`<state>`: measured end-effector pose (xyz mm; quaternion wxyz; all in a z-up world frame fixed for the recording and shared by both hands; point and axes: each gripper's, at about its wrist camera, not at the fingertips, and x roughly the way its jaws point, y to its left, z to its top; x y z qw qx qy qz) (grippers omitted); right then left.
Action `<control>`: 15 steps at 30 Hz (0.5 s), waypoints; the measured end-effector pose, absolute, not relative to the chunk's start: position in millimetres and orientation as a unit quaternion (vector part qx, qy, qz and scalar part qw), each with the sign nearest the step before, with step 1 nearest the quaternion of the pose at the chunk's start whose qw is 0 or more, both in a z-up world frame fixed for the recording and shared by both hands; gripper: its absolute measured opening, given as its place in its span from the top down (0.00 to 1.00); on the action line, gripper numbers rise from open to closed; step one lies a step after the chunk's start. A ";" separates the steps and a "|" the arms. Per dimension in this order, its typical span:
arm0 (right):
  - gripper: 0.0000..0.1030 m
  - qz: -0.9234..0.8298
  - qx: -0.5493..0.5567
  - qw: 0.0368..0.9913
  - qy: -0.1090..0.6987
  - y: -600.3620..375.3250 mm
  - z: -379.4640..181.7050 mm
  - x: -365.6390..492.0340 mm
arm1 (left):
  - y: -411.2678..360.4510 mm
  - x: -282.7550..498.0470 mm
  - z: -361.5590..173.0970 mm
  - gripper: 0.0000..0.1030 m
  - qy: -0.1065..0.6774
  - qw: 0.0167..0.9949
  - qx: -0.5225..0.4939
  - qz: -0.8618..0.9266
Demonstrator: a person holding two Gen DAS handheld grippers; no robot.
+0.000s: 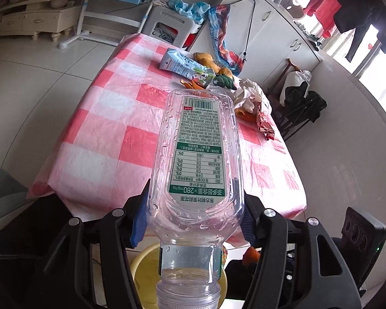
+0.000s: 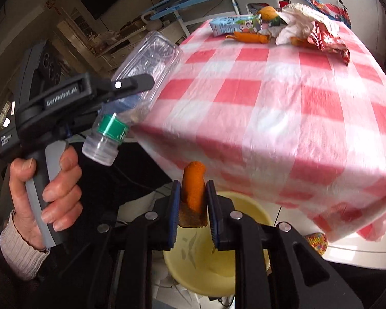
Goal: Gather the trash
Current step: 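Drop the bottle and orange peel into the yellow basin, opening both grippers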
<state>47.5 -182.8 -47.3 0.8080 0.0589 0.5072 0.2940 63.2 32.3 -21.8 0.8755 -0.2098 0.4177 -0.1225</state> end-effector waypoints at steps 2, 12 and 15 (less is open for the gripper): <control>0.60 0.281 0.066 0.813 0.506 -185.7 -46.7 35.4 | 28.0 55.2 -23.5 0.45 0.423 0.875 -0.203 -0.123; 0.25 0.235 0.083 0.908 0.336 -220.7 16.3 8.7 | 0.9 23.2 -36.1 0.45 0.459 0.864 -0.159 -0.135; 0.15 0.220 0.077 0.925 0.299 -226.5 22.8 10.5 | -12.6 16.7 -45.5 0.45 0.483 0.852 -0.136 -0.149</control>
